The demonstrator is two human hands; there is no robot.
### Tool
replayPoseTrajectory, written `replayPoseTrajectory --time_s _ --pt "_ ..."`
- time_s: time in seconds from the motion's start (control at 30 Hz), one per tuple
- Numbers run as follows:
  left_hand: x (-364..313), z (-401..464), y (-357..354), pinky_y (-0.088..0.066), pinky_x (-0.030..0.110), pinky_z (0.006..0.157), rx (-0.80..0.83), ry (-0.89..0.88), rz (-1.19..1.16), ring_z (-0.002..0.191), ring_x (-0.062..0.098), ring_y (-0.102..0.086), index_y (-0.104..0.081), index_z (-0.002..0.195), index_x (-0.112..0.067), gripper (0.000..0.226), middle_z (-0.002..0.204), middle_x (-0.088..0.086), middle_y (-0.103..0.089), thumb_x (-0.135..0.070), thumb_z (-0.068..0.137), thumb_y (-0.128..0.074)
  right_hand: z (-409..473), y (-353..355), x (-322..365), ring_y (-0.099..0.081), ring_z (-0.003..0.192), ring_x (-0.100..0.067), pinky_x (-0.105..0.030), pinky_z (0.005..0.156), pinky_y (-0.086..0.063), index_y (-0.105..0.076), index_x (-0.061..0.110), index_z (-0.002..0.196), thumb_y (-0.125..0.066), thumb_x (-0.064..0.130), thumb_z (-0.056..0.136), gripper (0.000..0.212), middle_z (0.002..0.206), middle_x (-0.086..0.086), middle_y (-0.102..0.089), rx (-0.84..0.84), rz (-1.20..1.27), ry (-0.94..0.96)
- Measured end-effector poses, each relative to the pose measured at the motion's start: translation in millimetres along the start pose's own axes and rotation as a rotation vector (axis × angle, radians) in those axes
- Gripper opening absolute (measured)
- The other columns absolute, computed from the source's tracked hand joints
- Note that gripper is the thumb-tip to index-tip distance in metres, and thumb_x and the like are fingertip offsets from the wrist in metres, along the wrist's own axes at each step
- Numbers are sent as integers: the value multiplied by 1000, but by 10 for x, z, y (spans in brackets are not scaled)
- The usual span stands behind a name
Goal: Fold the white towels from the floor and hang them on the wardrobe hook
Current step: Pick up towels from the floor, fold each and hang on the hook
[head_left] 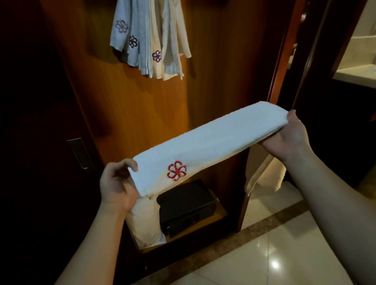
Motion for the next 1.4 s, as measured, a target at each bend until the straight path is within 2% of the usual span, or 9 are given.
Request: replayPoseTrajectory --time_s 0.2,0.4,0.63,0.77,0.9,1.1,1.2,1.3,1.4 --pt "580 -92 126 -58 35 51 -55 239 -20 105 43 -69 -57 82 -19 23 127 16 -59 -2 71 -68 -86 -292 -64 -68 113 -38 -55 82 -58 -43 13 145 -32 57 104 61 130 -16 -67 92 62 -23" --pt "1214 -94 31 -58 35 53 -202 456 70 96 37 -69 -54 114 -18 44 118 18 -58 16 89 -42 -142 -720 -181 -73 98 -38 -56 74 -59 -44 15 142 -42 60 100 62 115 -16 -74 136 -26 -9" --pt "1499 39 -126 -59 39 73 -258 518 343 99 27 -68 -54 117 -20 38 115 11 -66 2 88 -64 -222 -1126 -290 -66 114 -33 -56 87 -58 -38 20 144 -46 60 99 60 127 -12 -65 201 -184 44" --pt "1090 82 -254 -47 37 89 -365 221 675 107 17 -54 -49 117 -29 37 126 -2 -52 -11 90 -67 -241 -1340 -311 -63 118 -30 -55 97 -53 -35 20 148 -45 59 100 64 132 -10 -61 218 -287 91" --pt "411 -132 -792 -51 22 70 -314 -235 498 85 3 -64 -59 94 -35 10 97 -10 -66 -31 100 -53 -207 -1543 -321 -61 118 -29 -53 96 -54 -42 18 140 -45 59 100 58 132 -10 -61 276 -407 109" --pt "153 -85 -1732 -38 37 110 170 -252 616 128 5 -49 -59 129 -33 74 133 -13 -58 -78 87 -17 -123 -1857 -331 -52 132 -33 -58 106 -46 -49 14 139 -49 68 92 72 145 -14 -53 272 -616 173" --pt "18 200 -1992 -27 33 120 168 -232 775 140 9 -36 -37 151 -29 114 149 -6 -45 -96 66 -1 -64 -2014 -248 -73 100 -22 -49 84 -60 -59 26 106 -50 72 86 51 106 0 -76 328 -637 171" --pt "-205 465 -2156 -37 -2 75 140 -314 777 81 -11 -52 -65 123 -19 130 95 -16 -62 -106 47 -5 71 -2137 -127 -75 75 -9 -35 64 -61 -57 30 96 -51 74 83 46 75 13 -76 387 -644 210" --pt "-354 750 -2219 -43 26 63 22 -255 835 69 17 -61 -66 66 -19 121 56 -3 -62 -111 27 2 190 -2202 20 -72 104 -19 -44 91 -58 -64 23 115 -50 80 77 70 111 1 -76 349 -727 259"
Point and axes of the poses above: each hand's wrist, its own z-axis towards the middle knuckle, its own y-axis out of the back of the hand, x = y × z, the point moved 5 cm from there along z, towards the middle knuckle
